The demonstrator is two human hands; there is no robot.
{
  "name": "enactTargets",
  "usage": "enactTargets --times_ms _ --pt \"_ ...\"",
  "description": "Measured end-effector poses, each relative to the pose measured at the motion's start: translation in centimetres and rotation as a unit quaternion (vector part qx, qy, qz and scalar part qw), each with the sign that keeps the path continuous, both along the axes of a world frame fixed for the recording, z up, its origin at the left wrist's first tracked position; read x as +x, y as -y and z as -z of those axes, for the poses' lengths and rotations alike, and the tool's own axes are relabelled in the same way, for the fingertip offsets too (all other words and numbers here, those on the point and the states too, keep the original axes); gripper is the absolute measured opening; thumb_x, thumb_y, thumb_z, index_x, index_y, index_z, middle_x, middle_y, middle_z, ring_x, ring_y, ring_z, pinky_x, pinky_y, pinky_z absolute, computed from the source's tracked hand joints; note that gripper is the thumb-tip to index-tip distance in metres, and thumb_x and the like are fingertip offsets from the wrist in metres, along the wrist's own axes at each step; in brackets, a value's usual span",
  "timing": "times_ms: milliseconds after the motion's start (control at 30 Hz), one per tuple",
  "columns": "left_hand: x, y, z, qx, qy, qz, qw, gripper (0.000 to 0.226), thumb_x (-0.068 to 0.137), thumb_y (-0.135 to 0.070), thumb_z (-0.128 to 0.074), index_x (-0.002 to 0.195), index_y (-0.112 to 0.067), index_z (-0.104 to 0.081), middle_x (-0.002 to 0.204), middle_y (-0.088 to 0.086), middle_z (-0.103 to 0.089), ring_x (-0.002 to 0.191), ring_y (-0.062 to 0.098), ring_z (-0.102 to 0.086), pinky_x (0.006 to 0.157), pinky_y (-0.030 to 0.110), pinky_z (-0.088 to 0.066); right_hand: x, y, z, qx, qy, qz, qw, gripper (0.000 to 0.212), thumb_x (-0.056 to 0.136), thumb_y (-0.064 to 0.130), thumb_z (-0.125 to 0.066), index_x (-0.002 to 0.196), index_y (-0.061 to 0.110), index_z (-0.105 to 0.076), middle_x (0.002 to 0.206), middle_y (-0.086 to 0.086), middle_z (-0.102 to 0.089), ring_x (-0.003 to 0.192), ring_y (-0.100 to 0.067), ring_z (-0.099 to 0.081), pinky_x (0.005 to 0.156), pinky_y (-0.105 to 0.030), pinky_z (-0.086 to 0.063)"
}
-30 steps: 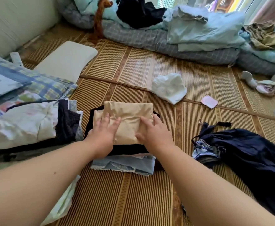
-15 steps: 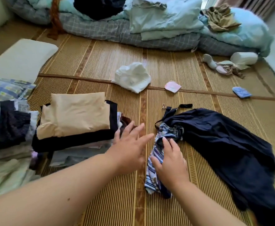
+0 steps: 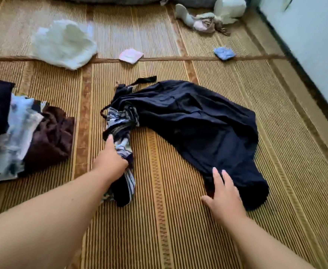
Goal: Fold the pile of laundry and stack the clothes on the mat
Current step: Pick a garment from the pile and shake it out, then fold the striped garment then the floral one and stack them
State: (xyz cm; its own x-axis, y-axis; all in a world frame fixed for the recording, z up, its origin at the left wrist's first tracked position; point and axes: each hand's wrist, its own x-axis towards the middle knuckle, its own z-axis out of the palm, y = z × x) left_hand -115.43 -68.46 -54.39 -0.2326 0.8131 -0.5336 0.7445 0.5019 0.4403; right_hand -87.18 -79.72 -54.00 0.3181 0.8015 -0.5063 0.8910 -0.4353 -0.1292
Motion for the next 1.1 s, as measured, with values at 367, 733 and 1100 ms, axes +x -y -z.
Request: enactTargets --times_ms 367,733,1100 --pt "6.8 -3.6 -15.2 0.145 0.195 0.06 0.968 0.063 0.076 0.0 -0.057 0.131 -0.032 -0.059 0.098 0.011 -0.073 0.089 0.039 -0.068 0.079 0.053 -0.057 2.5 -3.2 -5.9 0.096 -0.041 0.005 0.995 0.05 0.088 0.046 -0.061 0.133 0.03 -0.048 0.123 0.004 -0.056 0.114 -0.019 -0.054 0.085 -0.034 -0.049" --pt "6.7 -2.2 -41.7 0.192 0.075 0.5 0.841 0.062 0.072 -0.006 -0.051 0.108 -0.056 -0.059 0.083 -0.037 -0.061 0.082 -0.021 -0.055 0.063 0.004 -0.043 -3.5 -9.2 -33.9 0.274 -0.361 -0.168 0.876 0.072 0.064 0.017 -0.074 0.122 0.051 -0.05 0.12 0.022 -0.062 0.112 0.006 -0.056 0.091 -0.008 -0.04" --pt "-1.8 2.3 -58.3 0.298 0.164 0.339 0.877 0.035 0.073 -0.023 -0.078 0.08 -0.053 -0.063 0.068 -0.019 -0.067 0.061 -0.001 -0.063 0.058 0.014 -0.048 -7.2 -3.3 -58.5 0.378 -0.398 -0.131 0.825 0.012 0.094 0.032 -0.06 0.102 0.026 -0.068 0.096 0.003 -0.074 0.092 -0.015 -0.07 0.083 -0.036 -0.054"
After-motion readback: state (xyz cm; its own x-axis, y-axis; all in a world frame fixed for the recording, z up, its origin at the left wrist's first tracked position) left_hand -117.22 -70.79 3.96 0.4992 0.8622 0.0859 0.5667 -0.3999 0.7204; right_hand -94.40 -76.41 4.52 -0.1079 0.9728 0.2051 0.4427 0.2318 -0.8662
